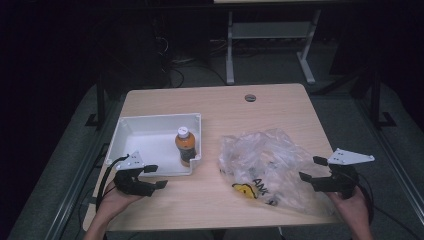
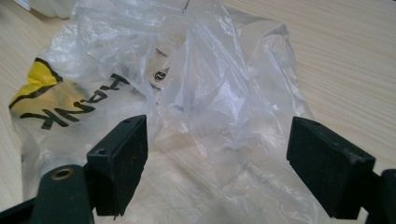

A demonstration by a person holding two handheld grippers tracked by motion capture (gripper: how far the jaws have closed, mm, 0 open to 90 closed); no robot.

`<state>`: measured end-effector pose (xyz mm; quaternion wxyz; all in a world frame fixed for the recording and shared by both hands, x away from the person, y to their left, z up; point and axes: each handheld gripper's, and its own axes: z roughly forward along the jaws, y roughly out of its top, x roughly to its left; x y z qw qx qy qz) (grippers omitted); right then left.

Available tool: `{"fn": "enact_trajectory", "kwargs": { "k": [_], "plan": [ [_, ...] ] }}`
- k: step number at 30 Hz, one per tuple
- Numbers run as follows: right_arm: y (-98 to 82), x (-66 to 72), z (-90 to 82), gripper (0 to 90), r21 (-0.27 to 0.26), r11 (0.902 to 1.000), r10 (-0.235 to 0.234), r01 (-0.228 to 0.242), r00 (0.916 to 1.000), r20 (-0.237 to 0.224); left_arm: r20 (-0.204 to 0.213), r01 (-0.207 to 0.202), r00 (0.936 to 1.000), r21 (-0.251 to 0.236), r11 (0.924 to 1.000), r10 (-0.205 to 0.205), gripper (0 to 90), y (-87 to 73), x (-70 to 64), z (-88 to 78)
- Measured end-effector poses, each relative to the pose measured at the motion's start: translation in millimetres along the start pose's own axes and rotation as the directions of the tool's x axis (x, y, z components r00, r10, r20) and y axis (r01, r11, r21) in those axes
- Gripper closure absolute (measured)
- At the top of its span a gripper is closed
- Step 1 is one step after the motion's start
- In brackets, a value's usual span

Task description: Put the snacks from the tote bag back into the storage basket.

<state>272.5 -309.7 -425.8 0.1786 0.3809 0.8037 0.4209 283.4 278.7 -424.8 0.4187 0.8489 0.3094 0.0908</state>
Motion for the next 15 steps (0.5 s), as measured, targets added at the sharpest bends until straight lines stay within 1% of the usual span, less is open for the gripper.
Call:
{"fn": "enact_trajectory", "kwargs": {
  "k": [4, 6, 9, 11, 15],
  "plan": [
    [-0.2, 1.2, -0.4, 19.6, 0.002, 1.0, 0.0, 0.0, 1.0, 0.001, -0.011, -0.009, 0.9999, -0.006, 0.9999, 0.009, 28.9, -3.5, -3.7, -1.2],
    [0.2, 2.0, -0.2, 19.6, 0.003, 1.0, -0.005, 0.005, 1.0, 0.0, -0.012, -0.005, 0.9999, -0.018, 0.9998, 0.005, 28.6, -4.9, -5.4, -2.2],
    [0.7, 3.3, -0.4, 19.6, 0.0, 0.9999, -0.012, 0.012, 0.9999, -0.002, -0.022, -0.007, 0.9997, -0.013, 0.9999, 0.006, 28.0, -8.8, -6.1, -1.6],
    [0.7, 3.8, -0.4, 19.6, 0.004, 1.0, -0.009, 0.009, 1.0, -0.003, -0.022, 0.003, 0.9997, -0.021, 0.9998, -0.004, 27.6, -12.1, -6.7, -0.7],
    [0.2, 3.7, -0.4, 19.6, 0.004, 0.9999, -0.014, 0.014, 0.9999, -0.008, -0.023, -0.007, 0.9997, -0.021, 0.9998, 0.006, 27.5, -14.2, -9.5, -2.4]
  ]
}}
